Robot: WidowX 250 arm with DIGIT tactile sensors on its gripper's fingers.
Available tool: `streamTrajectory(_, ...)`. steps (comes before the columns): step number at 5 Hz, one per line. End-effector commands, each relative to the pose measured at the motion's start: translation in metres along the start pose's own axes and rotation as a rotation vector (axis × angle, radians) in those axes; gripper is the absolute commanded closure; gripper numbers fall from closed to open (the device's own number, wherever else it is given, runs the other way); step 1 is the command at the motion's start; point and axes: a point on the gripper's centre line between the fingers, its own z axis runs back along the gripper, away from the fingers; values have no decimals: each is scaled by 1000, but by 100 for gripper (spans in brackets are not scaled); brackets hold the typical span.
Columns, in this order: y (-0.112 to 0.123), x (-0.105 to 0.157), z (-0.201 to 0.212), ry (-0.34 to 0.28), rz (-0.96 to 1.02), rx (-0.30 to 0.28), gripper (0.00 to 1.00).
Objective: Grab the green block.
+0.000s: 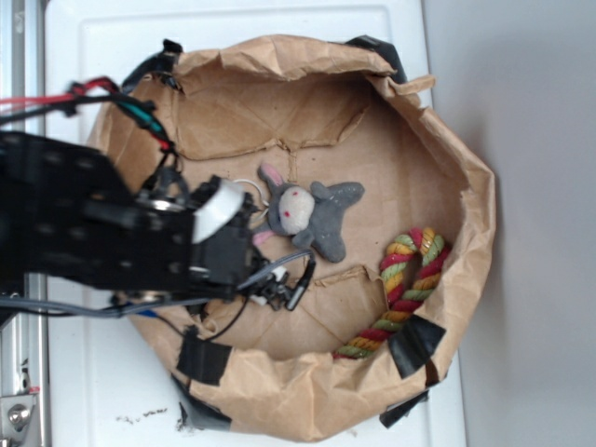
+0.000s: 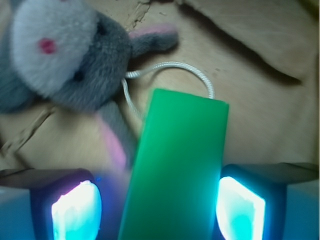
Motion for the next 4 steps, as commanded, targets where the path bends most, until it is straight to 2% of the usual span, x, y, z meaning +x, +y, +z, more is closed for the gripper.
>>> streamTrajectory(1, -9, 20, -3, 2, 51, 36, 89)
streamTrajectory(2, -9, 21, 7, 26, 75, 19, 100)
streamTrajectory(3, -14, 20, 14, 40, 85, 20, 100)
streamTrajectory(4, -22, 25, 35, 47, 53, -38, 100)
